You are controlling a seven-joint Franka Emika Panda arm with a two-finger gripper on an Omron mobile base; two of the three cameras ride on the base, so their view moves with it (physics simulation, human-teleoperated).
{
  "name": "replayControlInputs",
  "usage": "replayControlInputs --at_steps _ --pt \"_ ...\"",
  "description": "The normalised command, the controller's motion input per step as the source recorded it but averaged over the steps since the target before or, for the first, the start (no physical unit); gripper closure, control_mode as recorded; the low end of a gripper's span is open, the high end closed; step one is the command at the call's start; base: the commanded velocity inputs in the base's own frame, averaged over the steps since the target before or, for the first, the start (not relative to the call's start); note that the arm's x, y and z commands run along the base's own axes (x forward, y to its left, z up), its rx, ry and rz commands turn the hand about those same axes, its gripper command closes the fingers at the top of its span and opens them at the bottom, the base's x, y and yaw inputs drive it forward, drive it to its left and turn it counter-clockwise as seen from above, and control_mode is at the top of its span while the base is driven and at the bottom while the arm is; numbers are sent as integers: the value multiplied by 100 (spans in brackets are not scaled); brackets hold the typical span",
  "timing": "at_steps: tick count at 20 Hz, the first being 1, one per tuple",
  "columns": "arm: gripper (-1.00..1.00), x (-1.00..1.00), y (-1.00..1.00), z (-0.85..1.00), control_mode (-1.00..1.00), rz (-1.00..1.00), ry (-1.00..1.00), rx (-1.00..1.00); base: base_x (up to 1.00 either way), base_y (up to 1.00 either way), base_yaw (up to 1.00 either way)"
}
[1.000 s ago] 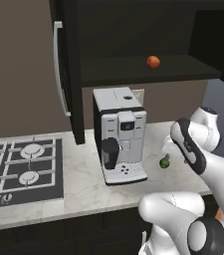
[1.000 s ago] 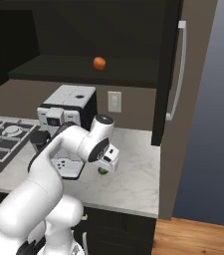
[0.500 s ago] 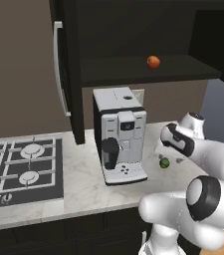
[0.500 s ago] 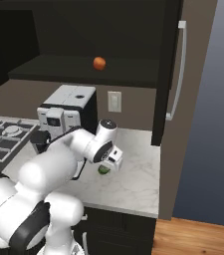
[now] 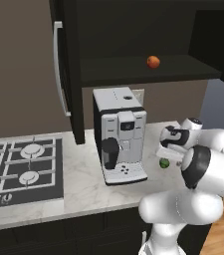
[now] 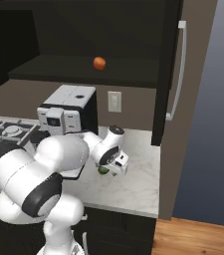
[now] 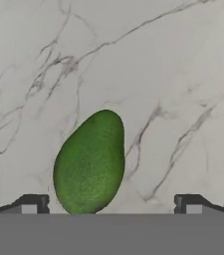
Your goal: Pick the apple, avocado from the counter and place them in the cabinet. Then close the cabinet.
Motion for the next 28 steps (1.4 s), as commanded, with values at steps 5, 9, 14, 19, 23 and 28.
replayControlInputs --at_steps 5,9,14,19,23,28 --pt "-100 44 0 -11 -100 0 0 0 0 0 0" --pt "-100 11 0 -46 -100 0 6 1 0 0 0" --pt "100 -40 12 -65 -100 0 9 0 0 0 0" --pt "100 -14 30 -24 -100 10 8 -3 0 0 0" --pt "100 -45 5 57 -100 9 -26 -8 0 0 0" --pt "100 -13 -5 100 -100 0 -48 -17 0 0 0"
